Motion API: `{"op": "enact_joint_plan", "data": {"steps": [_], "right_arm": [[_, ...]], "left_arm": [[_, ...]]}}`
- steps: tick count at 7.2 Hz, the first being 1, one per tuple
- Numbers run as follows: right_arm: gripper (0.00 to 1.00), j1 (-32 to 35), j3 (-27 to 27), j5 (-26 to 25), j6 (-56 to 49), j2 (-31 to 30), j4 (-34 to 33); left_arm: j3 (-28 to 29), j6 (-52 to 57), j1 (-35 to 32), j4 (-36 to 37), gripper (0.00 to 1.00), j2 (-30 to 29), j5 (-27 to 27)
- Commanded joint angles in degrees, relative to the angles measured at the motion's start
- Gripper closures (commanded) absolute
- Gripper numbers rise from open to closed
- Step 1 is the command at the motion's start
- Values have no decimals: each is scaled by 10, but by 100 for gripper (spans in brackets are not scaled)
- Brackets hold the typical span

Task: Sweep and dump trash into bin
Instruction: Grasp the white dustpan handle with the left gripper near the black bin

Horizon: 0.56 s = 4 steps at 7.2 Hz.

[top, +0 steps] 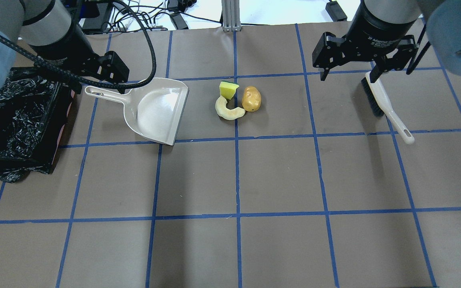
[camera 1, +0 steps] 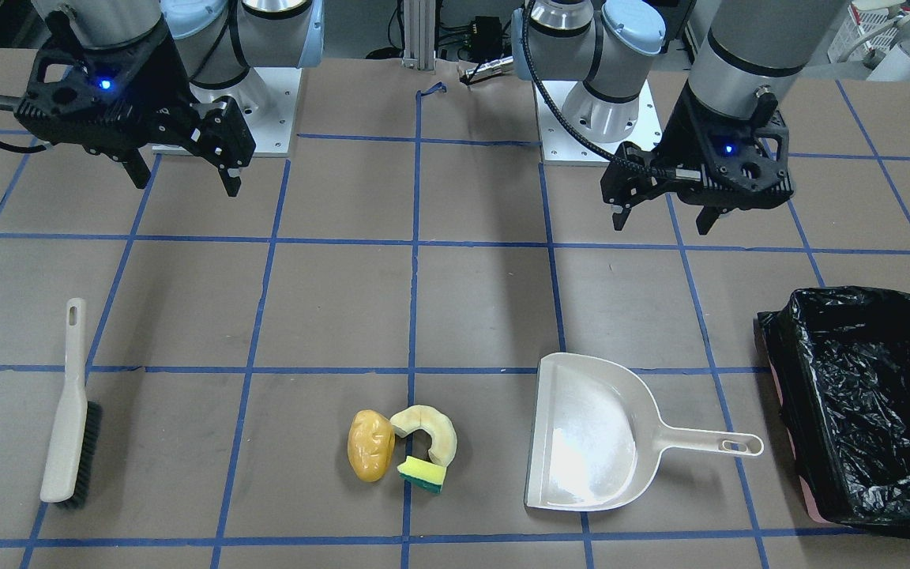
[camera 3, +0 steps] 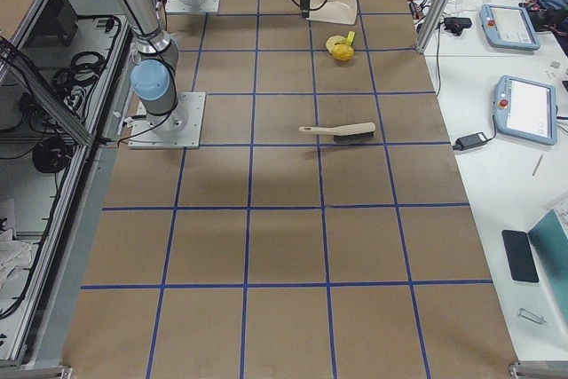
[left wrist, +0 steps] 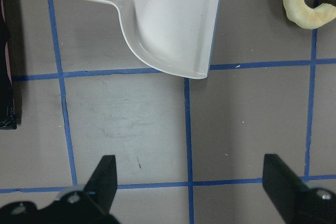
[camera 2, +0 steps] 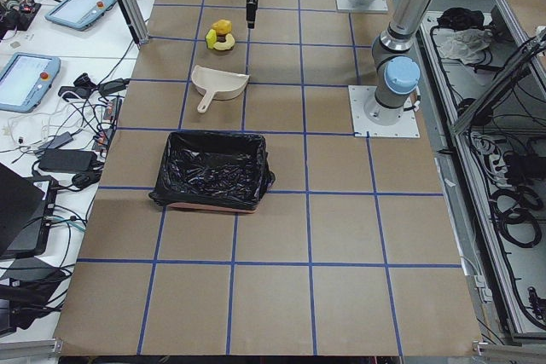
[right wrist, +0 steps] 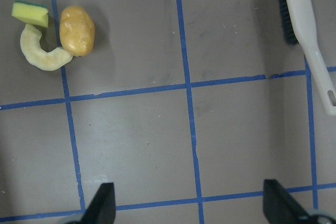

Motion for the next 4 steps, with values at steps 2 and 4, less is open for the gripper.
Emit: {"op": "enact_joint_plan", "data": {"steps": [2, 4], "right_arm": [[0, -7, 11, -9, 5, -7, 16], [0, -71, 24, -14, -81, 16, 6]], "left_arm": [[0, 316, 81, 84, 6, -61, -4], [0, 547, 93, 118, 6, -102, -12]]}}
